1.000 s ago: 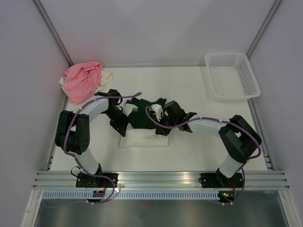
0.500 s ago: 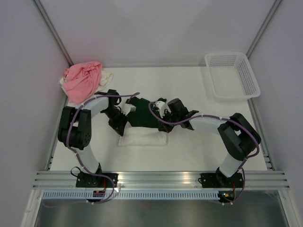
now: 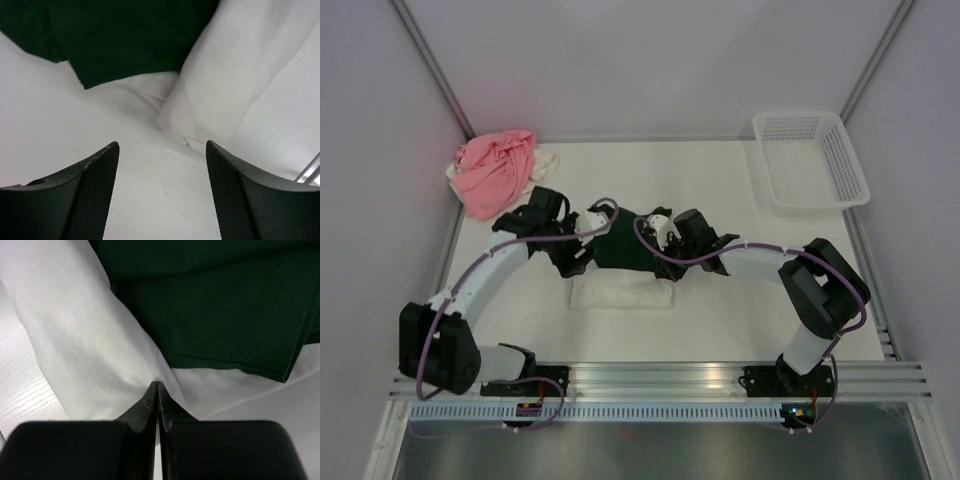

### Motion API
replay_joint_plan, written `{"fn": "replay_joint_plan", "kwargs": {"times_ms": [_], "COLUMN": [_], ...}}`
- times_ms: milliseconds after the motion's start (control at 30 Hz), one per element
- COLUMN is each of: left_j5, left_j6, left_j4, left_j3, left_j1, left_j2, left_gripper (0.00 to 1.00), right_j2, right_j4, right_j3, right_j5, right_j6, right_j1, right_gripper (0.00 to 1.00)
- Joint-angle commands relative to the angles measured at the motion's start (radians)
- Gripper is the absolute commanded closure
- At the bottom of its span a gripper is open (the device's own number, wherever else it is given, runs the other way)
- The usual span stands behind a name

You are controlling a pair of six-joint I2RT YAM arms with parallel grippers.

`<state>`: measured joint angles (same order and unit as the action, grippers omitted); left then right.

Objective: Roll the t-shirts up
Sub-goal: Roll the tshirt

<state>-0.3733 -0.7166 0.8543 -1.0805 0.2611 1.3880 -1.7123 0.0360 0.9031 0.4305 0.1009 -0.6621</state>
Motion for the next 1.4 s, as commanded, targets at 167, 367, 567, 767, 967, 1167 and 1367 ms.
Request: {"fn": "replay_joint_plan", "kwargs": {"times_ms": [167,367,567,767,967,1167,1367], "left_j5": [0.273,0.369,0.408,0.439,0.387,0.315,0.267], "left_j6": [-0.190,-0.187,-0.185,-0.179,-0.142,-0.119,-0.118], "left_j4": [-0.357,-0.437,-0.489,-0.517,-0.462,-0.382,-0.342], "left_j3": [0.450,0.504,0.541,0.557,0.509,0.458,0.447], "left_j1": [0.334,0.382,0.388,0.386,0.379,0.365,0.337], "left_j2": [-0.285,-0.208,-0.124,-0.128,-0.159,-0.172,-0.185], "left_gripper": [0.21,0.20,0.33,0.79,0.98,0.98,0.98], "right_j2": [-0.009,-0.007,0.013,0.232,0.465,0.439,0.326], "right_j4": [-0.027,-0.025,-0.016,-0.062,-0.093,-0.168,-0.240], "right_j3": [-0.013,-0.009,-0.010,-0.149,-0.352,-0.357,-0.348], "right_j5": [-0.013,-0.010,-0.018,-0.016,-0.120,-0.259,-0.302], "right_j6": [-0.009,-0.006,0.011,0.150,0.441,0.483,0.536], "right_j1": [0.001,0.001,0.001,-0.007,-0.168,-0.283,-0.338], "right_gripper": [0.95,0.95,0.92,0.64,0.49,0.46,0.45]}}
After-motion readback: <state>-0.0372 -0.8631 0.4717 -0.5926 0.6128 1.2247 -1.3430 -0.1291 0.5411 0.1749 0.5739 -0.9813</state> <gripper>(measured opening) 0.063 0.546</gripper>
